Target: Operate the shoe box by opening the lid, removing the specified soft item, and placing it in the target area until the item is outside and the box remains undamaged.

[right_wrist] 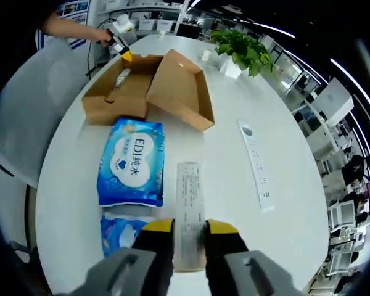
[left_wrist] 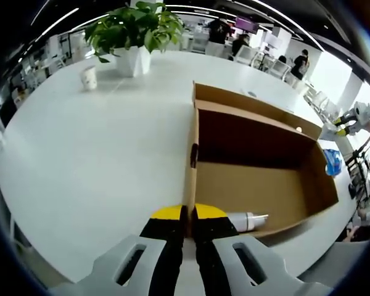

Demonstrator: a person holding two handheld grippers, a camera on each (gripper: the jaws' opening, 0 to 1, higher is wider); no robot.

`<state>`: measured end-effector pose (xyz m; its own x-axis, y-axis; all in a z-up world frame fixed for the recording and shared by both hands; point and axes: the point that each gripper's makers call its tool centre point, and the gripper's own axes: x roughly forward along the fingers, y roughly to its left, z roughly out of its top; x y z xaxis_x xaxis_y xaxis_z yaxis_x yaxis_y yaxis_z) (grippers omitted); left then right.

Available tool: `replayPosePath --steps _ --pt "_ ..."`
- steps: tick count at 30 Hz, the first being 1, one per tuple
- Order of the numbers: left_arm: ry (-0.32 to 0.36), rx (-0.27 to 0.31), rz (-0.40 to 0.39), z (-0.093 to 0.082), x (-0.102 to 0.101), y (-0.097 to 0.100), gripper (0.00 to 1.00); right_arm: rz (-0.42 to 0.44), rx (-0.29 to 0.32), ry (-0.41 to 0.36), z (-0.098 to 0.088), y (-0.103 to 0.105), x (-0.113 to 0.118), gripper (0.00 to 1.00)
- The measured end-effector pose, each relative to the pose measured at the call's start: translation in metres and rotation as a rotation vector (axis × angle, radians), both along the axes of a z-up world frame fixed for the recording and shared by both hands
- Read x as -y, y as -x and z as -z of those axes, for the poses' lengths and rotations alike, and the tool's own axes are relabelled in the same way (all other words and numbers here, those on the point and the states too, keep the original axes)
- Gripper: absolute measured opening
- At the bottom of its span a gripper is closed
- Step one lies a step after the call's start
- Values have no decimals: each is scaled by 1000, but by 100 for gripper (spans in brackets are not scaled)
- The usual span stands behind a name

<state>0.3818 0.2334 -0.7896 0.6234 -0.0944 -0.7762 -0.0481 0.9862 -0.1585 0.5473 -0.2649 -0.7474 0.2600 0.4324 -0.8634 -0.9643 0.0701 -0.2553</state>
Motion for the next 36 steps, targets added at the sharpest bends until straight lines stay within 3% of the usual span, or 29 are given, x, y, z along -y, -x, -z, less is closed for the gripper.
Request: replayPosePath --steps 15,36 --pt "1 1 -8 1 -2 -2 2 -29 -54 103 41 -1 27 15" --pt "0 -1 -5 0 0 -2 2 -3 -68 188 62 3 65 15"
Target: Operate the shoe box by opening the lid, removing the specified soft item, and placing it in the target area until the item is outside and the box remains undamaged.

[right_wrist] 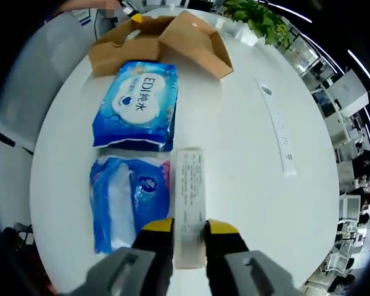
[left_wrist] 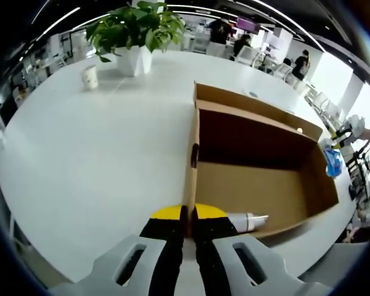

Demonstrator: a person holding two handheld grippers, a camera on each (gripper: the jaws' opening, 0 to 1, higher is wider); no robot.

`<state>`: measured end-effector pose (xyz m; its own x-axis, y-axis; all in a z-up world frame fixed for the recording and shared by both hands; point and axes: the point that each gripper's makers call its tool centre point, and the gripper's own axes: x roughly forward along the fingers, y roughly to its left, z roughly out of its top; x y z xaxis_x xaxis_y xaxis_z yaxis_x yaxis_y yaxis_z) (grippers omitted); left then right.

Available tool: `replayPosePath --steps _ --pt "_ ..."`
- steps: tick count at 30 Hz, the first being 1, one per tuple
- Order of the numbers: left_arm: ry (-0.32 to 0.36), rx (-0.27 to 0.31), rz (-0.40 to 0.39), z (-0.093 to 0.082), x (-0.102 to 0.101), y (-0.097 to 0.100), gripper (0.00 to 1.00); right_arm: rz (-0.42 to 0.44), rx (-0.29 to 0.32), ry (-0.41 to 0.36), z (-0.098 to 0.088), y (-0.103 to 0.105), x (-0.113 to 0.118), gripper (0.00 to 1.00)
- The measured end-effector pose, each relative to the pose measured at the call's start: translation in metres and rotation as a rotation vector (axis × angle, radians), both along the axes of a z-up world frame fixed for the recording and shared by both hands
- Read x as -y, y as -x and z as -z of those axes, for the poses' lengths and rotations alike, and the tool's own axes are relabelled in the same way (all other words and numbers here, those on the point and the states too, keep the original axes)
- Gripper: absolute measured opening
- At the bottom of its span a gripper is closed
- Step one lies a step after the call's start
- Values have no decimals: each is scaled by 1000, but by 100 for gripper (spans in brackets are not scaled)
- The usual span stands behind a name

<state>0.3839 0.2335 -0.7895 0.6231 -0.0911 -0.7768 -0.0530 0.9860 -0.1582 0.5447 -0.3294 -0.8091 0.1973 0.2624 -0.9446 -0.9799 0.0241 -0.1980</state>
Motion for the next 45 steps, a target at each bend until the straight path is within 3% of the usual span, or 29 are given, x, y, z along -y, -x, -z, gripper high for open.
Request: replayPosePath --steps 10,23,25,37,45 --pt "0 2 -2 0 -1 0 2 66 -11 -10 5 -3 6 15" --pt "2 0 -3 2 -2 0 2 32 2 4 5 -8 5 16" --pt "2 1 -3 2 -2 0 2 -14 24 25 5 -9 5 16" --pt "2 1 -3 1 0 1 2 43 1 12 6 -6 5 16" --pt "3 1 -3 3 -2 0 2 15 11 20 3 0 -1 16"
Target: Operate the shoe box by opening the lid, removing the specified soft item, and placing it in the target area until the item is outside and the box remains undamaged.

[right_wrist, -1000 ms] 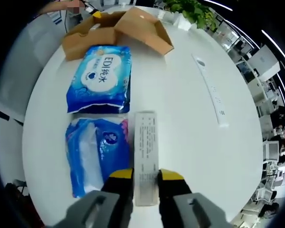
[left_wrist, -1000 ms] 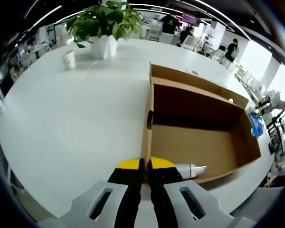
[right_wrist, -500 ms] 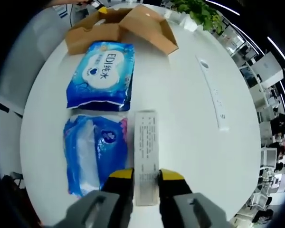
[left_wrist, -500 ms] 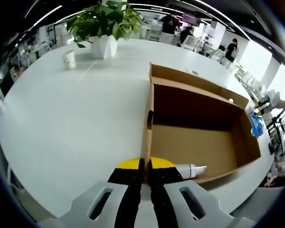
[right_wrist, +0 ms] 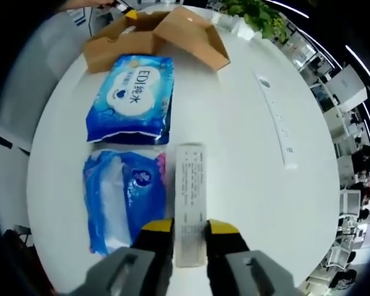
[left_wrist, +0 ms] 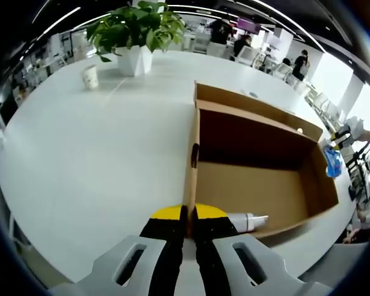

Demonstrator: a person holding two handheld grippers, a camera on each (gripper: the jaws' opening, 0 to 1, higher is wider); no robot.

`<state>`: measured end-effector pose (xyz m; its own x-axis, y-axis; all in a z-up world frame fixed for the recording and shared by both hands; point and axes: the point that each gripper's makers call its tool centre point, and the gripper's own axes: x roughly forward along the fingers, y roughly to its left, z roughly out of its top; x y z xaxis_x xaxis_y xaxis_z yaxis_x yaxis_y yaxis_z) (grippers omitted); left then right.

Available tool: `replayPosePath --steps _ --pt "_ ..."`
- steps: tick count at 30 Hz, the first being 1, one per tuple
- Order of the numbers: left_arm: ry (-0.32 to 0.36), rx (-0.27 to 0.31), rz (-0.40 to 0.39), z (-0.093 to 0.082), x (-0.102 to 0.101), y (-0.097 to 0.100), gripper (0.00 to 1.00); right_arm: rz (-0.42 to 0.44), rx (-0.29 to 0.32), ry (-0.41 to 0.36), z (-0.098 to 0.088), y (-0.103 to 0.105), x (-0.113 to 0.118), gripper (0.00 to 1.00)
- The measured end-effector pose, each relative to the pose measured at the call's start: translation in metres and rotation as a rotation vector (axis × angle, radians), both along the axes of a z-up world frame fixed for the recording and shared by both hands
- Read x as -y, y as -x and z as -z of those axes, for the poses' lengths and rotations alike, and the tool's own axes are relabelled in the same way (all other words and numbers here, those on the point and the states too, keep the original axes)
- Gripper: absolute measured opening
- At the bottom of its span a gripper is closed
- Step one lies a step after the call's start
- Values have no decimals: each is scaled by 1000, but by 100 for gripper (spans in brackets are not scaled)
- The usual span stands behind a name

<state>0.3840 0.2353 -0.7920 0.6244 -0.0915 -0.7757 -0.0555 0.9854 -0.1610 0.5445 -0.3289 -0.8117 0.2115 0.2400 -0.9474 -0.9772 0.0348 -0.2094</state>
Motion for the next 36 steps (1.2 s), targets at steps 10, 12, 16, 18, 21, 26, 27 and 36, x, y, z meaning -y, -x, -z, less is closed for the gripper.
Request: replayPosePath --steps 10,12,16,18,21,26,27,36 --pt "0 0 2 1 -1 -1 2 18 20 4 -5 -4 0 21" --pt "0 0 2 1 0 0 2 22 21 1 -6 -6 0 22" --pt "1 2 2 0 0 0 3 28 30 -1 -11 -9 1 24" --pt "0 3 2 0 0 0 3 32 36 -4 -15 -9 0 25" --pt "2 3 1 0 0 1 3 53 46 -12 -21 -9 -2 29" --pt "3 3 -4 0 0 0 2 79 80 -70 -38 -9 -17 35" --pt "2 3 -4 0 1 1 2 76 85 -86 -42 -8 -21 36" --pt "4 3 -4 -1 1 1 2 53 115 -178 -76 17 -56 44"
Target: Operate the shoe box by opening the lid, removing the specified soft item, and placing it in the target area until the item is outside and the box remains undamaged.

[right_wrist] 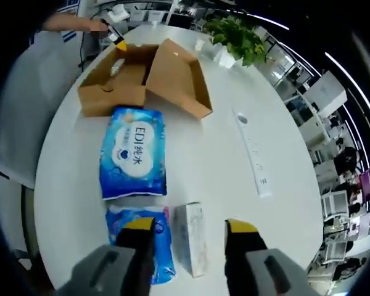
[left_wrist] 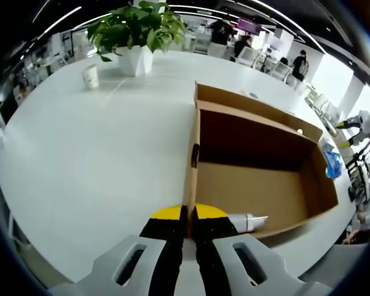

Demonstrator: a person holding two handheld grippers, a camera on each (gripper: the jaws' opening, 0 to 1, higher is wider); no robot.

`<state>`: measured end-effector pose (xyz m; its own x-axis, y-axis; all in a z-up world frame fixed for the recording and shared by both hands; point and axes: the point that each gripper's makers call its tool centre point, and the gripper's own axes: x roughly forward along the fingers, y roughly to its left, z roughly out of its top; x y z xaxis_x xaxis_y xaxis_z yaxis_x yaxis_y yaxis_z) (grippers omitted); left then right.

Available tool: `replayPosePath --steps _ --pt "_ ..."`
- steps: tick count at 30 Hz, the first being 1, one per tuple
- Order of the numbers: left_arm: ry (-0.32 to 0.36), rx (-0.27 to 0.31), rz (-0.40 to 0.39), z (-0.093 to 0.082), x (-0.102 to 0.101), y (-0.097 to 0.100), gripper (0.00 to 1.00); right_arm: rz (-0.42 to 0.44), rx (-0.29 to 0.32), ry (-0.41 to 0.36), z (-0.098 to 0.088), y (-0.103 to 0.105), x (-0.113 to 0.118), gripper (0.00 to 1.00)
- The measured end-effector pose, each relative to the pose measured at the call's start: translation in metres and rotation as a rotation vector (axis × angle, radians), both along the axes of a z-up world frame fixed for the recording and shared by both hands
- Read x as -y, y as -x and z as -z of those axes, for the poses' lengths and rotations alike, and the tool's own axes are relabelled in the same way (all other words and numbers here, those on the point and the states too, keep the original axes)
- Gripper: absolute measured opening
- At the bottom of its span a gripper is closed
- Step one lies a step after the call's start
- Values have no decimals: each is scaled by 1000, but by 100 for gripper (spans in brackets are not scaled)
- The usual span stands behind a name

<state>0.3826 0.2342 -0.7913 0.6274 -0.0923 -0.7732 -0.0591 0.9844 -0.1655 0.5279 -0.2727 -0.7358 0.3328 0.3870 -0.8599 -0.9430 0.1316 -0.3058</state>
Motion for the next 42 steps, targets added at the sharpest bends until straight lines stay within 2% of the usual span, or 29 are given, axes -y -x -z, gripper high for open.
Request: replayPosePath --steps 5,8,11,22,32,42 --pt "6 3 -2 0 0 1 2 -7 -10 -55 -11 15 -19 51" --pt "9 4 0 0 0 0 2 -24 -35 -102 -20 33 -40 54" --pt "15 5 0 0 1 0 3 -30 -51 -136 -25 41 -54 57" --pt "29 10 -2 1 0 0 3 -60 -120 -285 -36 85 -138 65" --pt "32 10 -2 0 1 0 3 -124 -150 -398 -41 99 -208 65" --pt "29 6 5 2 1 -1 3 -172 -177 -412 -28 107 -246 64"
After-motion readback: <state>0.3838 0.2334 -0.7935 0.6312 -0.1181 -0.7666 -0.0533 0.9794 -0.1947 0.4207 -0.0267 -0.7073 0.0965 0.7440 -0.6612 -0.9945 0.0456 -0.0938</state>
